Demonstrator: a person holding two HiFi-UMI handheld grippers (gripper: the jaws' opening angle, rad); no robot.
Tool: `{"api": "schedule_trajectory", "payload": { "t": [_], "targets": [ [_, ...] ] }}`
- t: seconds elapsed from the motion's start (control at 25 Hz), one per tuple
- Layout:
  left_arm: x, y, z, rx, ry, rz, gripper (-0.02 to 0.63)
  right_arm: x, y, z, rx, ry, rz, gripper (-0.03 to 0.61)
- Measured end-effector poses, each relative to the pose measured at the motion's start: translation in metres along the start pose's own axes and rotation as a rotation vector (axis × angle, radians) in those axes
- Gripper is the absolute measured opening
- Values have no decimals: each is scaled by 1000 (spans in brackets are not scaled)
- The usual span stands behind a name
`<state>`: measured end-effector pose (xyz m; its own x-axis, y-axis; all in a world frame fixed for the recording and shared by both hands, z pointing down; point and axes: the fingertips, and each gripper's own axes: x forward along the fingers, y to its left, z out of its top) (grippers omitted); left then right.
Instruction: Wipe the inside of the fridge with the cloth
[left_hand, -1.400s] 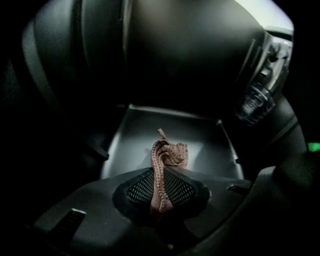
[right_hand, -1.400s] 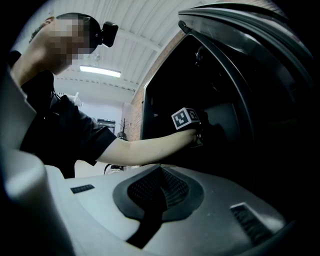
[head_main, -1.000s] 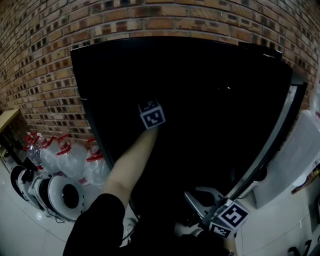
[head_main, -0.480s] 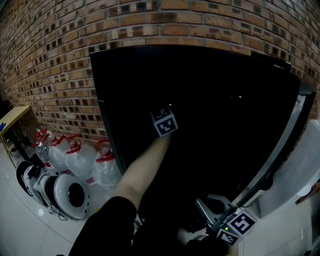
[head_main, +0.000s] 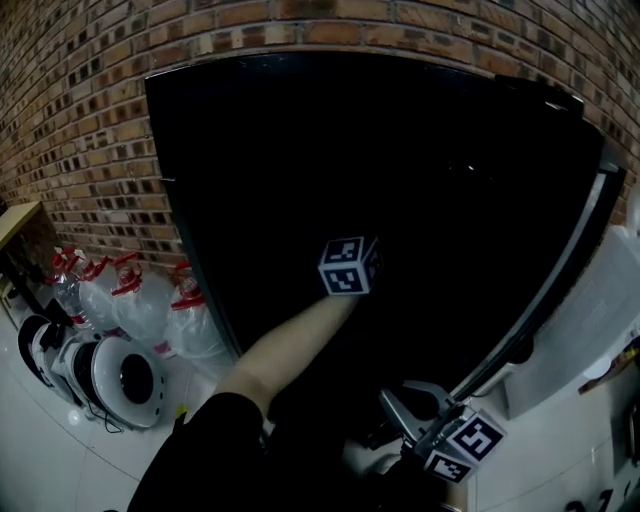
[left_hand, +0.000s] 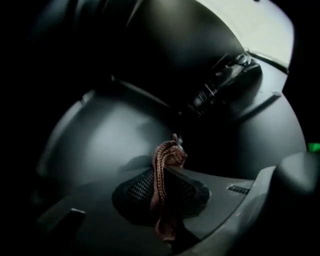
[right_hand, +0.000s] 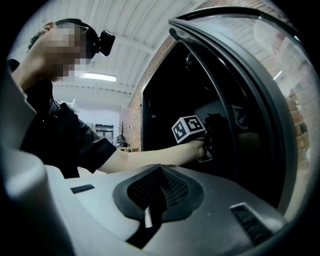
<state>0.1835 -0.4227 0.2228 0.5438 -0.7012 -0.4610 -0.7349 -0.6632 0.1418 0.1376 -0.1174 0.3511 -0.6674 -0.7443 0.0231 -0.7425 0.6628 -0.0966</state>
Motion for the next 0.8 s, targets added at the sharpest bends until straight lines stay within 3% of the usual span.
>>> {"api": "schedule_trajectory", "payload": {
  "t": [0.12, 0.24, 0.48, 0.6, 0.8],
  "targets": [
    [10, -14, -22, -33, 20, -65, 48, -3, -5, -3, 14, 5, -17, 3],
    [19, -13, -40, -42, 50, -59, 48, -6, -9, -4, 28, 6, -31, 3],
    [27, -11, -61, 60, 63, -83, 48, -3, -16, -11, 38, 22, -38, 3],
    [27, -13, -61, 57, 44, -118, 48, 2, -18, -11, 35, 26, -37, 3],
    [24, -2, -56, 89, 21, -73, 48, 8, -18, -9, 31, 36, -33, 3]
  ]
}}
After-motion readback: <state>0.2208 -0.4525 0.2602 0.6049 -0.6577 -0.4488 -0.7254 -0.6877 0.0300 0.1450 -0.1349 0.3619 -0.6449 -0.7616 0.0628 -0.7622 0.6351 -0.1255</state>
